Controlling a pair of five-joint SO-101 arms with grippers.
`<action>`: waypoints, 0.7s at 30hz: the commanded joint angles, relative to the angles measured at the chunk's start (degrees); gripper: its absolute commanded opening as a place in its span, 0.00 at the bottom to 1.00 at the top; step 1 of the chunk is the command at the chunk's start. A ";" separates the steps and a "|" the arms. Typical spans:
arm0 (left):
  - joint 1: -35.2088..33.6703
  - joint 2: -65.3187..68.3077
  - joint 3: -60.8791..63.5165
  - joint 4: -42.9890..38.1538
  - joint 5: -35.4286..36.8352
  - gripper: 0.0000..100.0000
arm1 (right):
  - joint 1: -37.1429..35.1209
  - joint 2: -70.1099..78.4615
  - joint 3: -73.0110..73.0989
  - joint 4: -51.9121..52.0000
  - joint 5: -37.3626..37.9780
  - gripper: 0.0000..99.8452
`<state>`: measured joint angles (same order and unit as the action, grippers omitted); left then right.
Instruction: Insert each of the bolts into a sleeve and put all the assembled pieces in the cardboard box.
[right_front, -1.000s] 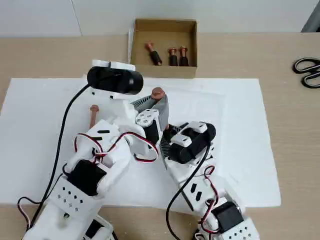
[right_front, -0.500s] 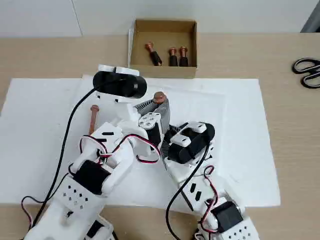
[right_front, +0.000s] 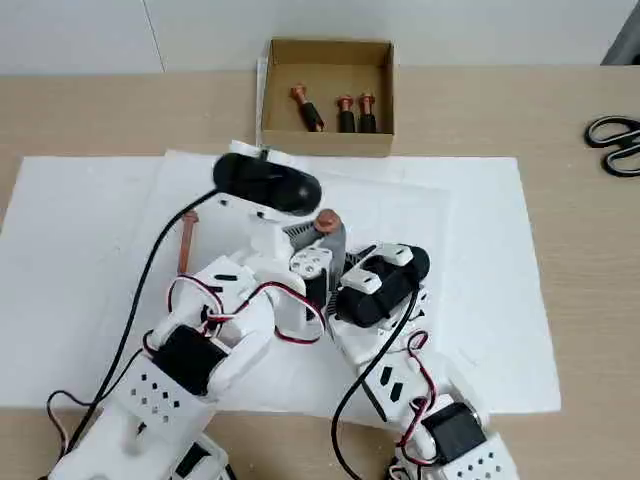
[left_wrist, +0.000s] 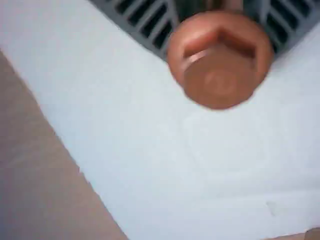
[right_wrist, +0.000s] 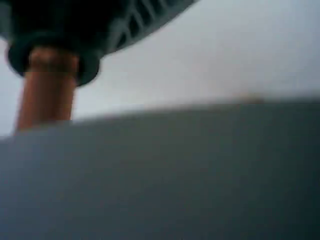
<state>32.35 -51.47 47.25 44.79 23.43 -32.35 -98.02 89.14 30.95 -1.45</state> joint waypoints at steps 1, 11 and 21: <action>0.53 -1.05 -0.22 1.14 -0.62 0.01 | -0.04 -1.19 -0.79 -0.13 -0.44 0.00; 0.62 -1.05 3.82 1.14 -0.62 0.01 | -0.04 -1.19 -0.70 -0.13 -0.44 0.00; 0.18 -1.05 1.27 3.16 -0.53 0.05 | -0.04 -1.19 -0.62 -0.13 -0.44 0.00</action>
<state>32.88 -51.56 51.12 45.93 23.34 -32.35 -98.02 89.14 30.95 -1.45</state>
